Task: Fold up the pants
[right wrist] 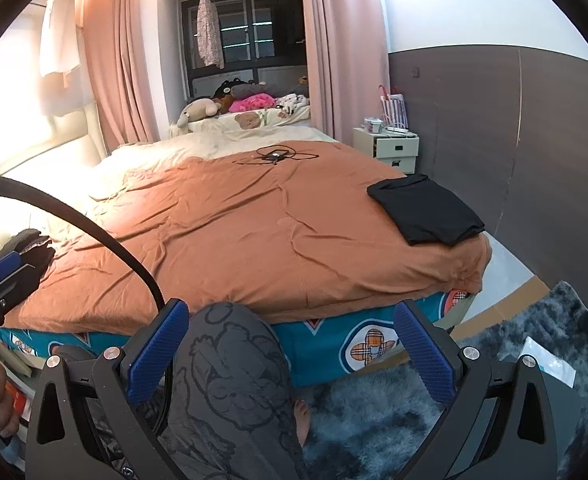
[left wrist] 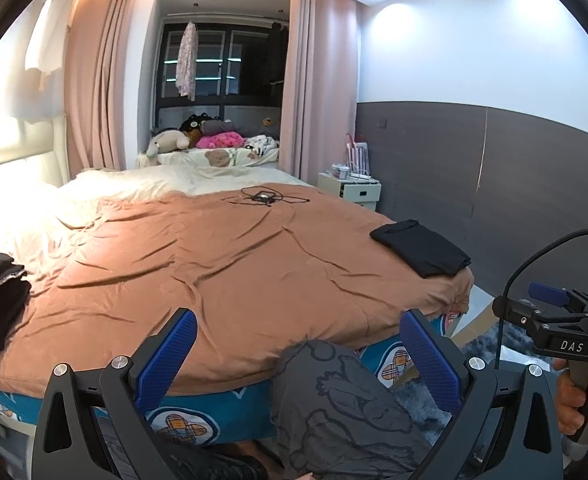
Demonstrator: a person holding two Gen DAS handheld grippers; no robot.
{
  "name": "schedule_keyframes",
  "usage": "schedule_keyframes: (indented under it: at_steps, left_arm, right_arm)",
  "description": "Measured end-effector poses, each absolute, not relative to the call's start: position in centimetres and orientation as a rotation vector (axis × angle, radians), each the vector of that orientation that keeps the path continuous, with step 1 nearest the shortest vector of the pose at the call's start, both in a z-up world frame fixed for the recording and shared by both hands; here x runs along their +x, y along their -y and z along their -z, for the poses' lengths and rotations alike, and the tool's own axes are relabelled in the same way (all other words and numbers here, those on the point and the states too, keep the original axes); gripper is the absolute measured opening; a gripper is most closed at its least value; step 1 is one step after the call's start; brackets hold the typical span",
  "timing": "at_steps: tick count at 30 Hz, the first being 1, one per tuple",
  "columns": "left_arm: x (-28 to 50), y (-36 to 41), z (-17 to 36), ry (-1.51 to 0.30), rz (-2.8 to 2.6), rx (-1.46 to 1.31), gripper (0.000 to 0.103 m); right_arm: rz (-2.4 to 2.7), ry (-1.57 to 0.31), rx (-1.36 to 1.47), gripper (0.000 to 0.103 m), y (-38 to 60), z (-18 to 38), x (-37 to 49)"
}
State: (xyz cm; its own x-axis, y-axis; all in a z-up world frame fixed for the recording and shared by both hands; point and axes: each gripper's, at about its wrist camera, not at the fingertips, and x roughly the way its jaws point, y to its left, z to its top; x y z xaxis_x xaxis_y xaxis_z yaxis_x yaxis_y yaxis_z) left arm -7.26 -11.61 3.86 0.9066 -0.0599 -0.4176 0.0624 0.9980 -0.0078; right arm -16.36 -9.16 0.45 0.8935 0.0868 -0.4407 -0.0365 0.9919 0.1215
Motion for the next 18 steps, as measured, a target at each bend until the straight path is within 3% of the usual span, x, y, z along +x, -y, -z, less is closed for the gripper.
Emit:
schedule_keyframes:
  at_steps: [18]
  left_arm:
    - [-7.39,11.23,-4.07,-0.429,0.049,0.0,0.103]
  right_arm:
    - [-0.029,-0.461,0.094,0.103,9.39,-0.51,-16.37]
